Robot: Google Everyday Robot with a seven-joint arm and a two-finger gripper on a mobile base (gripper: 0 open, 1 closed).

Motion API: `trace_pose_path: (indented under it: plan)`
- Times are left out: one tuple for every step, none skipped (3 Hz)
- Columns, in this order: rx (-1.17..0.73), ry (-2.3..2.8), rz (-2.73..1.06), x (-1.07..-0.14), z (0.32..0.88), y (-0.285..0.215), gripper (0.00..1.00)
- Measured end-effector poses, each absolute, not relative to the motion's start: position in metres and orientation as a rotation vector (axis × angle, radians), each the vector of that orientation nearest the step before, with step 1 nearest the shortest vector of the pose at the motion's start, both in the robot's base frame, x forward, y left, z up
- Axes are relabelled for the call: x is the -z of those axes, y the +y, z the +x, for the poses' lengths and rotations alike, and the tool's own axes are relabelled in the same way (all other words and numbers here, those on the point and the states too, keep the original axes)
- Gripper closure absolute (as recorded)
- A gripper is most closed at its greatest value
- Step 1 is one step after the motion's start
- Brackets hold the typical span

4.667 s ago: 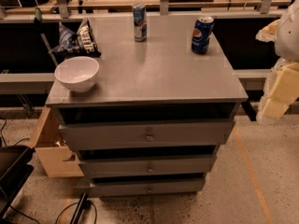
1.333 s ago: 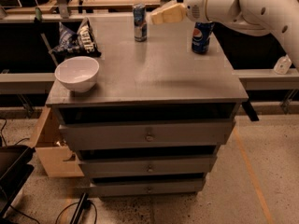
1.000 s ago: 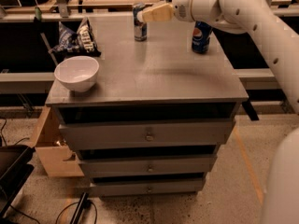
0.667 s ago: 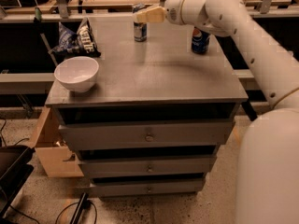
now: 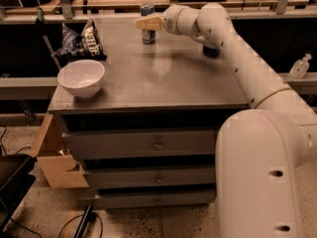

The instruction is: Pick redbull can

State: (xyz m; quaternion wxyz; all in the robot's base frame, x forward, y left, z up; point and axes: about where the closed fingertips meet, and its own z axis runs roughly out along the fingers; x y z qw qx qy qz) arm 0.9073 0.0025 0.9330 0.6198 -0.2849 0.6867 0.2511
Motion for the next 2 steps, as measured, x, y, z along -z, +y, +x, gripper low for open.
trace_pose_path:
  plan:
    - [-0.596,1.575,-0.609,-0.920,0.927,0.012,0.17]
    - [-0.612,1.554,-0.582,-0.918,0.940,0.021,0.41]
